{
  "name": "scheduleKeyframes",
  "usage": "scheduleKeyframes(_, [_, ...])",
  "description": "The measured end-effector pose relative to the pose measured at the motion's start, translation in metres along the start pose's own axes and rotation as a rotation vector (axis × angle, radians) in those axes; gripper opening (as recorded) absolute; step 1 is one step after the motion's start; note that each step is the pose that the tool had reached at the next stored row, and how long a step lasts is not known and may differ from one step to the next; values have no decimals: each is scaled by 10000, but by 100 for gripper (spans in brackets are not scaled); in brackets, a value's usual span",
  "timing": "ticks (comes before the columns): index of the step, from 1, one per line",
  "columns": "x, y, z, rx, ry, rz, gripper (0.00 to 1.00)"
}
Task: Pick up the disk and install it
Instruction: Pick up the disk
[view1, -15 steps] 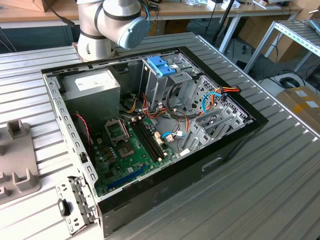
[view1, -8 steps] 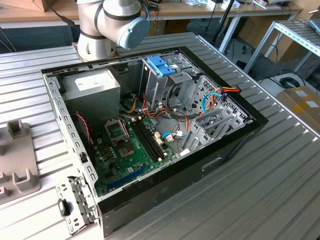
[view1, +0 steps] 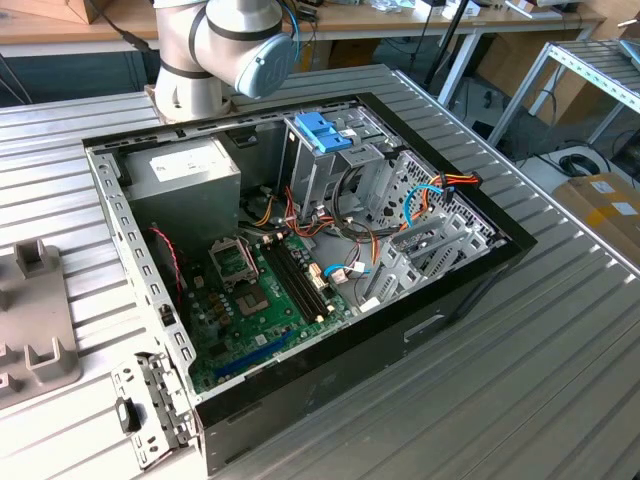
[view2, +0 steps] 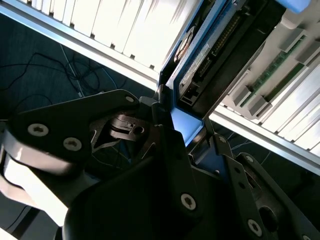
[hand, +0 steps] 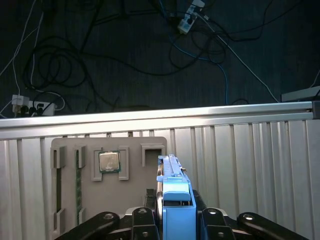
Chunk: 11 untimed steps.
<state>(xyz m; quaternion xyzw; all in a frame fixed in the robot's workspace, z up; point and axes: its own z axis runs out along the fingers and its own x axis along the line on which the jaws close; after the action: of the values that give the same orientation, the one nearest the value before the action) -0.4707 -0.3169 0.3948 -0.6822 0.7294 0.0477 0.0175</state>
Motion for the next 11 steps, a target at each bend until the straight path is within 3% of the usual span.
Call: scheduleKeyframes(11, [-6,2,-60,-1,-2,0,37])
